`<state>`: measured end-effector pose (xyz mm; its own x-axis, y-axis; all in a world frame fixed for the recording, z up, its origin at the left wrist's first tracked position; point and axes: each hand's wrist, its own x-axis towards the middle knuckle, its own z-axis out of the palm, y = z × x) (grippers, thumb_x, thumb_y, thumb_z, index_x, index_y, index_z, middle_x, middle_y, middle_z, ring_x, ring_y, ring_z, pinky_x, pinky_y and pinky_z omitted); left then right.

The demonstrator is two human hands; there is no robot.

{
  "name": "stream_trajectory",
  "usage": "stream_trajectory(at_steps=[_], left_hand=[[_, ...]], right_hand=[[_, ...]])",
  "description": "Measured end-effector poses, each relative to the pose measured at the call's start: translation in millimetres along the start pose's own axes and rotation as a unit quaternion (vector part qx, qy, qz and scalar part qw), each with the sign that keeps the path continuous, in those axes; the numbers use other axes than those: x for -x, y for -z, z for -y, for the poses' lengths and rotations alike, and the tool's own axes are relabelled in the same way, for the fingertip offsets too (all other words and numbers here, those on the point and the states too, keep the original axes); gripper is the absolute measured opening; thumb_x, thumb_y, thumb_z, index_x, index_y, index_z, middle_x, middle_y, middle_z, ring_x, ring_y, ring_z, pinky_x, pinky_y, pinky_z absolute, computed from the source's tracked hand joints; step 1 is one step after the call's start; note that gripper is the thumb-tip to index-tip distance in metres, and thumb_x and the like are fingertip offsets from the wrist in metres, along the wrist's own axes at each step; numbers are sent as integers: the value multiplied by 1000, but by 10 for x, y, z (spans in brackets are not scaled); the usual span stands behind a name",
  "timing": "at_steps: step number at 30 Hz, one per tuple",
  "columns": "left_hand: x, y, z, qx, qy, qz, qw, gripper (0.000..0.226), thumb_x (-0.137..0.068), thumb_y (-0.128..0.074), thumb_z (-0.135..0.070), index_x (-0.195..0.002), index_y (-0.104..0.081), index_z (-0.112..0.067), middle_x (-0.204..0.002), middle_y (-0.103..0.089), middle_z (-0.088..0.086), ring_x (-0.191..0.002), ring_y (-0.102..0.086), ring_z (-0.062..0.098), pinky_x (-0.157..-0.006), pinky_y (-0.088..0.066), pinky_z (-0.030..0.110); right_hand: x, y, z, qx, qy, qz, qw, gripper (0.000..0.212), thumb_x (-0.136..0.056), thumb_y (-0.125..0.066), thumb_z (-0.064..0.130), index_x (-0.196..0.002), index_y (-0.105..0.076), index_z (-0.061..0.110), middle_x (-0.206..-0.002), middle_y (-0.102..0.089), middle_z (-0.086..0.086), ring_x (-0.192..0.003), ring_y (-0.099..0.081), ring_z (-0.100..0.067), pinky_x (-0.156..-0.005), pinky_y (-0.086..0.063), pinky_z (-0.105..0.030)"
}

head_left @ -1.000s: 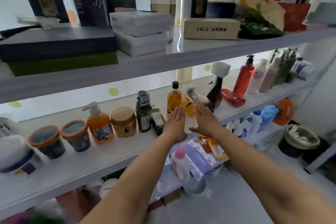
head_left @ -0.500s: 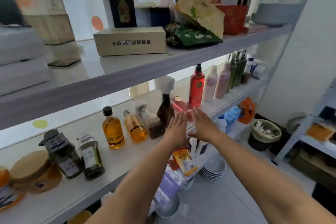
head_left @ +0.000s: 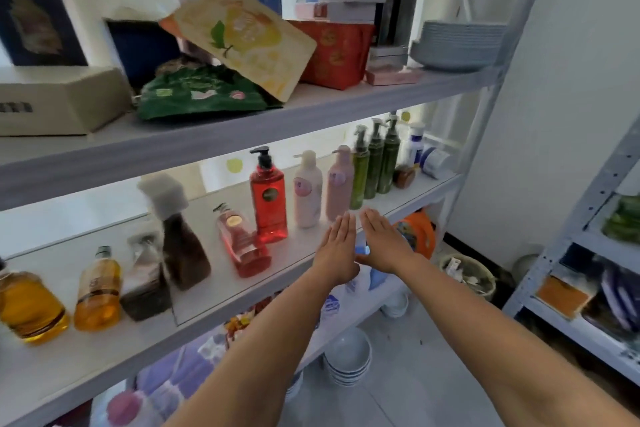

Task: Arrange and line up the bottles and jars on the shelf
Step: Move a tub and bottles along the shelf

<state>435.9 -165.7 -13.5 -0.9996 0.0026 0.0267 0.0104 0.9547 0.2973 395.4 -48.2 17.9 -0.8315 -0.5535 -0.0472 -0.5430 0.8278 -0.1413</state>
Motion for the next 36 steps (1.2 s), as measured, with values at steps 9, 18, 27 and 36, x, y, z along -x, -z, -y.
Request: stream_trajectory(at_steps=[9,18,27,36], left_hand=[[-1541,-352,-546,-2,-23,-1,1000,90,-89,-52,-19,-150,14,-8,-159,18,7,-148,15,20,-122,4,34],[-3016,-582,-1276,-24,-50,6,998,91,-89,-54,-20,-150,12,-7,-159,15,9,-148,13,21,-120,5,34],[-4151,-862,-1810,1,21,14,1000,92,-88,-55,-17,-150,12,-8,-160,14,8,-148,12,21,-122,1,34],[-4559,-1016,-2058,87,138,-32,986,71,-90,-45,-7,-151,-9,-7,-161,-6,8,-148,-9,24,-117,-23,37]], right_hand=[[-845,142,-1368,15,-2,-7,1000,96,-91,-53,48,-151,8,4,-159,12,-11,-149,7,-21,-120,0,-31],[-1630,337,-2741,0,-42,-11,999,97,-89,-56,44,-151,6,4,-160,8,-11,-149,4,-22,-120,-1,-31],[-2541,454,-3895,-23,6,-21,999,97,-83,-60,49,-151,-4,8,-160,-5,-10,-148,-8,-24,-121,-12,-35],[-3240,655,-4418,-181,-47,52,981,85,-84,-61,35,-148,-14,5,-155,-20,-11,-141,-24,-27,-115,-27,-43]])
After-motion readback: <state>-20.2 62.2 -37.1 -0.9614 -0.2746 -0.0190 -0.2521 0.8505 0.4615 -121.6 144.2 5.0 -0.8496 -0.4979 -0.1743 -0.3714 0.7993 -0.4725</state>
